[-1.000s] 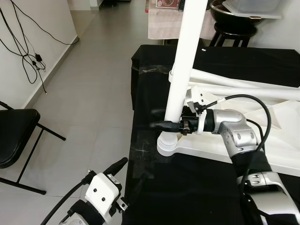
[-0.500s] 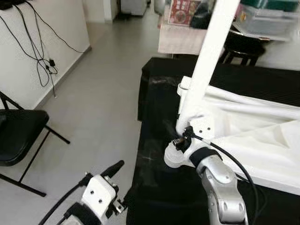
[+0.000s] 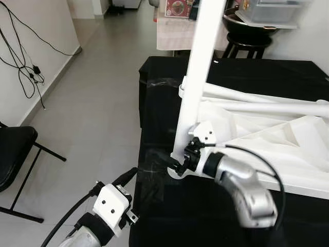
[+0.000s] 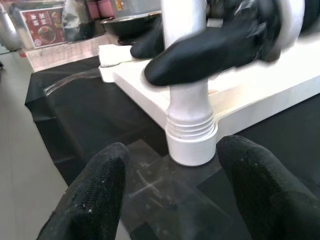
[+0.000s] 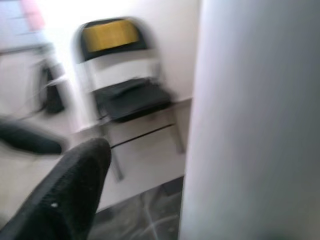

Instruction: Building children table

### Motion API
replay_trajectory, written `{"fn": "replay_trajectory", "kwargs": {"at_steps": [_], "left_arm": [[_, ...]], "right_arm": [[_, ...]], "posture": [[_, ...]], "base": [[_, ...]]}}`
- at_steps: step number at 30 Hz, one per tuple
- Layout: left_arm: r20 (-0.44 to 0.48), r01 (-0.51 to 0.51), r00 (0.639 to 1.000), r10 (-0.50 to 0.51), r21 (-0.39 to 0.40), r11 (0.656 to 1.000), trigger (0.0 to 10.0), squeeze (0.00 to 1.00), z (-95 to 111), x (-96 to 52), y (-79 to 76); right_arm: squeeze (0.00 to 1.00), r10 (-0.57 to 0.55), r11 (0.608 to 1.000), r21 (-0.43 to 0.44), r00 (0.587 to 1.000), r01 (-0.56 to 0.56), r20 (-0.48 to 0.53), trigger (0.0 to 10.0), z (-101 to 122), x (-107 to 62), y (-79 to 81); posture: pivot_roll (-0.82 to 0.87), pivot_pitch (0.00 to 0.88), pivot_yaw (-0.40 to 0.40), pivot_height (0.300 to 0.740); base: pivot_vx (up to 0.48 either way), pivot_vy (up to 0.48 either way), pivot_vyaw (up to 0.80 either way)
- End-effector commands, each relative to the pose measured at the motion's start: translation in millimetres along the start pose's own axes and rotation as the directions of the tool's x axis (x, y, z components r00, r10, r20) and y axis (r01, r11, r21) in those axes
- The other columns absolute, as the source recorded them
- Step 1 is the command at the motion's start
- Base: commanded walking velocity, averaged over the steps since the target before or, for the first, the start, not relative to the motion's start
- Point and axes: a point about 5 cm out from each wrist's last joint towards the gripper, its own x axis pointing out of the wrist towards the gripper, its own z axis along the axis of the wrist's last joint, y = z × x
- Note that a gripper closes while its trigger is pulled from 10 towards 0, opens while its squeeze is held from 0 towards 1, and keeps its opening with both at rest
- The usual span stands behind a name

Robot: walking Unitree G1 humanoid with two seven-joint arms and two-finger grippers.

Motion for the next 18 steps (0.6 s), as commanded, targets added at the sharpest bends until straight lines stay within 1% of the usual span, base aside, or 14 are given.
{"fn": "replay_trajectory", "kwargs": {"at_steps": [1,2,3,4,7,13,14,15,16,18], "left_arm": [[-0.002,0.004,1.0,-0.004,-0.003,1.0,10.0,0.0,-0.7,-1.5,-3.2],[-0.002,0.004,1.0,-0.004,-0.003,1.0,10.0,0.0,-0.7,-1.5,-3.2],[-0.002,0.004,1.0,-0.004,-0.003,1.0,10.0,0.0,0.0,-2.0,-3.7],[-0.002,0.003,1.0,-0.003,-0.004,1.0,10.0,0.0,0.6,-2.6,-4.4],[-0.003,0.004,1.0,-0.004,-0.004,1.0,10.0,0.0,1.7,-4.2,-5.6],[-0.004,0.006,1.0,-0.006,-0.005,1.0,10.0,0.0,2.4,-5.3,-6.4],[-0.004,0.008,1.0,-0.008,-0.006,1.0,10.0,0.0,2.7,-5.4,-7.1],[-0.004,0.008,1.0,-0.008,-0.006,1.0,10.0,0.0,2.7,-5.4,-7.1],[-0.004,0.008,1.0,-0.008,-0.006,1.0,10.0,0.0,3.2,-5.5,-7.9],[-0.003,0.007,1.0,-0.007,-0.007,1.0,10.0,0.0,3.4,-5.4,-8.1]], "right_arm": [[1.0,0.157,0.987,-0.013,0.987,-0.157,0.026,10.0,3.6,5.5,3.5],[1.0,0.157,0.987,-0.013,0.987,-0.157,0.026,10.0,3.6,5.5,3.5],[0.78,0.186,0.982,-0.02,0.982,-0.186,0.021,10.0,6.4,6.4,-1.9],[0.0,0.215,0.976,-0.029,0.976,-0.215,0.017,10.0,9.2,8.8,-7.4],[0.0,0.295,0.956,-0.009,0.955,-0.294,0.025,10.0,16.2,13.2,-18.1],[0.0,0.356,0.934,0.021,0.934,-0.357,0.028,10.0,17.8,15.4,-25.3],[0.0,0.372,0.928,0.027,0.928,-0.372,0.019,7.0,16.1,15.6,-27.8],[0.0,0.372,0.928,0.027,0.928,-0.372,0.019,7.0,16.1,15.6,-27.8],[0.0,0.378,0.925,0.035,0.926,-0.378,0.02,0.0,13.6,13.6,-31.3],[0.0,0.369,0.928,0.034,0.929,-0.37,0.022,0.0,13.2,12.6,-31.8]], "posture": [[0.02,0.144,-0.066,0.74],[0.02,0.144,-0.066,0.74],[0.02,0.15,-0.068,0.74],[0.03,0.155,-0.068,0.74],[0.03,0.162,-0.068,0.74],[0.04,0.171,-0.068,0.74],[0.04,0.173,-0.07,0.74],[0.04,0.173,-0.07,0.74],[0.04,0.178,-0.073,0.74],[0.04,0.178,-0.073,0.74]], "base": [[0.0,0.0,0.0],[0.0,0.0,0.0],[0.0,0.0,0.0],[0.0,0.0,0.0],[0.0,0.0,0.0],[0.0,0.0,0.0],[0.0,0.0,0.0],[0.0,0.0,0.0],[0.0,0.0,0.0],[0.0,0.0,0.0]]}}
